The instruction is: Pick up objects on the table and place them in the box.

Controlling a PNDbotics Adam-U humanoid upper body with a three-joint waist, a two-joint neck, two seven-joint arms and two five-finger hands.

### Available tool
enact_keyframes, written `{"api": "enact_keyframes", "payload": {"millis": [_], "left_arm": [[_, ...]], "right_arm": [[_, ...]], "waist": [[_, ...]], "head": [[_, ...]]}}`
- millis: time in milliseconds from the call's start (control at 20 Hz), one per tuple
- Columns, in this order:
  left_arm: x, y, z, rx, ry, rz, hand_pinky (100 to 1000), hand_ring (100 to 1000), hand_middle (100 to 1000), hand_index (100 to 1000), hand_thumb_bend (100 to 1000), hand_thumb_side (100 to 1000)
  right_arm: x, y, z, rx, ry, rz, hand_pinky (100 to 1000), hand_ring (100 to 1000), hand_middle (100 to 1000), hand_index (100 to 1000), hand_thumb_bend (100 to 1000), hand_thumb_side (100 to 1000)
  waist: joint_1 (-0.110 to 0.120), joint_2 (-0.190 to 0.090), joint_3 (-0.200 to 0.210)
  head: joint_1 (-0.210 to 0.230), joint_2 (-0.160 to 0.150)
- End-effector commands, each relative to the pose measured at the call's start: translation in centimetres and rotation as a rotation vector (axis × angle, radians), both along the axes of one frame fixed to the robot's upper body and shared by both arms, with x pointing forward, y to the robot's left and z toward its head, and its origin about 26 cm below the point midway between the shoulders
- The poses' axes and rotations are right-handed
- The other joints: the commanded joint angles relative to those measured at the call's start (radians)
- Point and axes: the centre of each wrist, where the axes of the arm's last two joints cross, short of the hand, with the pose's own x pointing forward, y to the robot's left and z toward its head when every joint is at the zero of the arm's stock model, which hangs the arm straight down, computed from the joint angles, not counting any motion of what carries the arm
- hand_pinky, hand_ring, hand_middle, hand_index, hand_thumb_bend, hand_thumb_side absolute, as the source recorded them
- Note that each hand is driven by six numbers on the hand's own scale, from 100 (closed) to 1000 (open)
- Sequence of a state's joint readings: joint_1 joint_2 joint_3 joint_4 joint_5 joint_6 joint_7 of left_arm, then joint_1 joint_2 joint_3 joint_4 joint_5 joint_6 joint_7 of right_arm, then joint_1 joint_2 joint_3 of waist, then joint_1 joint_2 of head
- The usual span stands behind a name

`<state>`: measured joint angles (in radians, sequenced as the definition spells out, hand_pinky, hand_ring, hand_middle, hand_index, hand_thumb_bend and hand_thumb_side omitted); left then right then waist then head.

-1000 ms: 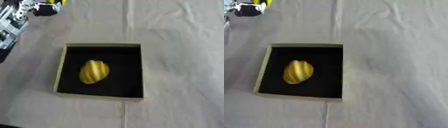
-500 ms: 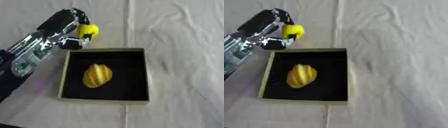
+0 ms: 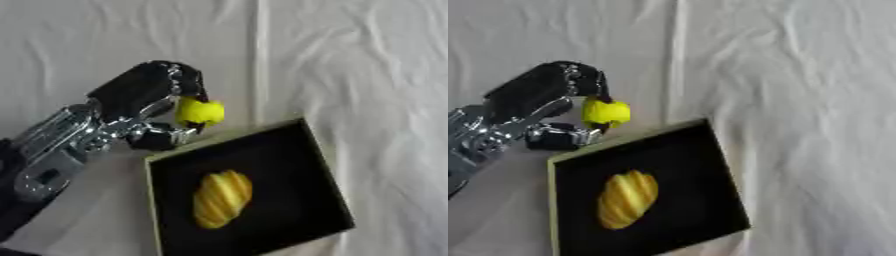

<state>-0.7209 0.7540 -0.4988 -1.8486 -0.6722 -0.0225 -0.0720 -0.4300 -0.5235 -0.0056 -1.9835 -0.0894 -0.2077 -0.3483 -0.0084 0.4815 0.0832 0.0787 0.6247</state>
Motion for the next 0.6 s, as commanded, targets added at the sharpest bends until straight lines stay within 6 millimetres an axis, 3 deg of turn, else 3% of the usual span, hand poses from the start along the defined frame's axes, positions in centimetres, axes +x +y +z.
{"api": "enact_keyframes", "payload": {"millis": [50,300,600], "left_arm": [[-1.8,1.0,2.7,0.012,-0.113,0.057,684,629,528,584,138,100],[-3.2,1.6,6.2,-0.038,-0.279,0.136,684,632,528,585,150,100],[-3.6,0.5,8.2,-0.063,-0.332,0.008,686,630,527,586,137,100]], "right_arm": [[-0.4,-0.2,0.7,-0.009,-0.028,0.006,847,794,713,841,100,716],[-0.4,-0.4,0.8,-0.01,-0.028,-0.001,846,793,713,840,100,701],[-0.5,-0.7,0.9,-0.018,-0.027,-0.01,846,793,715,840,100,686]], "waist": [[0.002,-0.023,0.0],[0.013,-0.04,-0.007],[0.031,-0.071,-0.007]], "head": [[-0.025,0.002],[-0.093,-0.012],[-0.107,-0.003]]}}
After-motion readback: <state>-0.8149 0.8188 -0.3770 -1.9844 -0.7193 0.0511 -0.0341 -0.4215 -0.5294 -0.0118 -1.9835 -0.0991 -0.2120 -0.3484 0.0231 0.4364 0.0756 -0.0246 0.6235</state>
